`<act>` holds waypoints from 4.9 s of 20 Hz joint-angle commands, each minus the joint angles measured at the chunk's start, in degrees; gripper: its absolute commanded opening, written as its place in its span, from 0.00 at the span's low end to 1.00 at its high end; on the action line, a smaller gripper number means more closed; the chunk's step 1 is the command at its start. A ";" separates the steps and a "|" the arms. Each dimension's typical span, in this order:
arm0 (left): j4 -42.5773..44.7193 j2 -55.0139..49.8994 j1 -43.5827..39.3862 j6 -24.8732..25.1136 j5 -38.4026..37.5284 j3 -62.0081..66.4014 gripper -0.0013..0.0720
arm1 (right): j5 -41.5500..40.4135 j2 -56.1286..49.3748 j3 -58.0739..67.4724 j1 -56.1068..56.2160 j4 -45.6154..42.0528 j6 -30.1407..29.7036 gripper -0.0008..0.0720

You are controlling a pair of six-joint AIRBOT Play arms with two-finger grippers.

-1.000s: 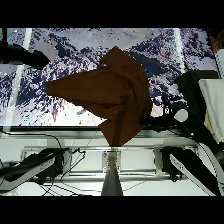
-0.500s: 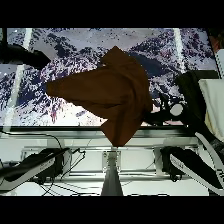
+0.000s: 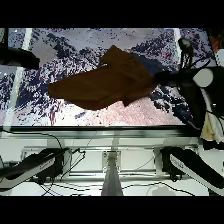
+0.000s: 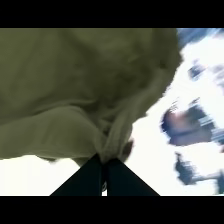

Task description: Fold the clothes and pants, and hang the long-sleeved shirts on hangers.

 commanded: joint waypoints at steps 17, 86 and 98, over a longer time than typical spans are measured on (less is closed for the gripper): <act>-14.36 -20.81 3.10 -4.92 8.26 -23.74 0.77 | 8.44 -0.13 4.76 -0.04 -18.80 -4.92 0.03; -3.21 16.81 4.90 -1.44 32.72 6.29 0.03 | -23.50 25.55 4.35 -0.04 -2.78 -9.53 0.03; -12.44 -5.64 6.16 -6.23 26.32 2.12 0.03 | -17.22 10.19 3.10 -0.04 -3.21 -9.33 0.03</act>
